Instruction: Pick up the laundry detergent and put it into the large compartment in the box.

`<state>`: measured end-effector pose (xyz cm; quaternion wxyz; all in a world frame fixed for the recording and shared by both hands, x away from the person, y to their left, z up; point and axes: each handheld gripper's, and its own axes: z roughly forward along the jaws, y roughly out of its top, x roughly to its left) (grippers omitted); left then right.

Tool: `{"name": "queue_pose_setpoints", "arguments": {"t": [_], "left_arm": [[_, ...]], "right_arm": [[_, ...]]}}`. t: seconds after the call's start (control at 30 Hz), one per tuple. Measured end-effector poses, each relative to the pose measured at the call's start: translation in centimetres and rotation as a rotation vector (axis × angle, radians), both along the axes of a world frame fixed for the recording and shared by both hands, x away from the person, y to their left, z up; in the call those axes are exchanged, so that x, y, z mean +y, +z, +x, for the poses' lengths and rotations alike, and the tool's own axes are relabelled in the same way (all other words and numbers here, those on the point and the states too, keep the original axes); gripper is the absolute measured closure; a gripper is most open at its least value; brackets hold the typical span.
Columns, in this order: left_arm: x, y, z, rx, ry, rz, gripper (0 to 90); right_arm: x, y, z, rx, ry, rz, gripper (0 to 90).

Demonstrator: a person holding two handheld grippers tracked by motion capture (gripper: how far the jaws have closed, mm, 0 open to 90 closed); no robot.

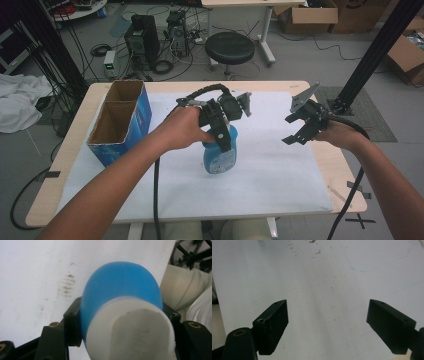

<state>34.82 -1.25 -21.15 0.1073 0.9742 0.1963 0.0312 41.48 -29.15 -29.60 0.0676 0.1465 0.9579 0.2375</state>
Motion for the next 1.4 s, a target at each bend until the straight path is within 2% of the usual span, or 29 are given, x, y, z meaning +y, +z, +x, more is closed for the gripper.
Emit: {"name": "queue_pose_setpoints", "arguments": {"t": [0.23,0.4,0.53,0.77,0.97,1.03,1.23,1.4], "left_arm": [[2.0,2.9,1.2,-0.017,0.176,0.045,37.9],[4.0,4.9,2.0,-0.034,0.32,0.031,37.9],[5.8,6.1,2.7,-0.032,0.424,0.033,38.0],[8.3,7.6,3.6,-0.026,0.546,0.035,38.0],[10.9,8.9,4.4,-0.013,0.661,0.014,38.0],[11.7,9.3,4.5,-0.018,0.691,0.015,38.0],[14.9,10.5,5.0,-0.044,0.825,-0.005,38.0],[17.1,10.9,5.3,-0.047,0.895,0.0,38.1]], "right_arm": [[0.1,0.0,-0.1,0.003,0.008,-0.002,17.3],[0.4,0.0,0.1,0.004,0.014,-0.002,17.3],[0.7,-0.1,0.2,0.008,0.02,0.002,17.3],[0.9,0.2,0.4,0.004,0.029,0.003,17.3],[0.9,0.0,0.6,0.006,0.031,0.009,17.2],[1.0,0.0,0.6,0.007,0.033,0.007,17.2],[0.9,-0.1,0.8,0.009,0.029,0.007,17.2],[0.8,-0.3,0.8,0.01,0.029,0.01,17.2]]}}
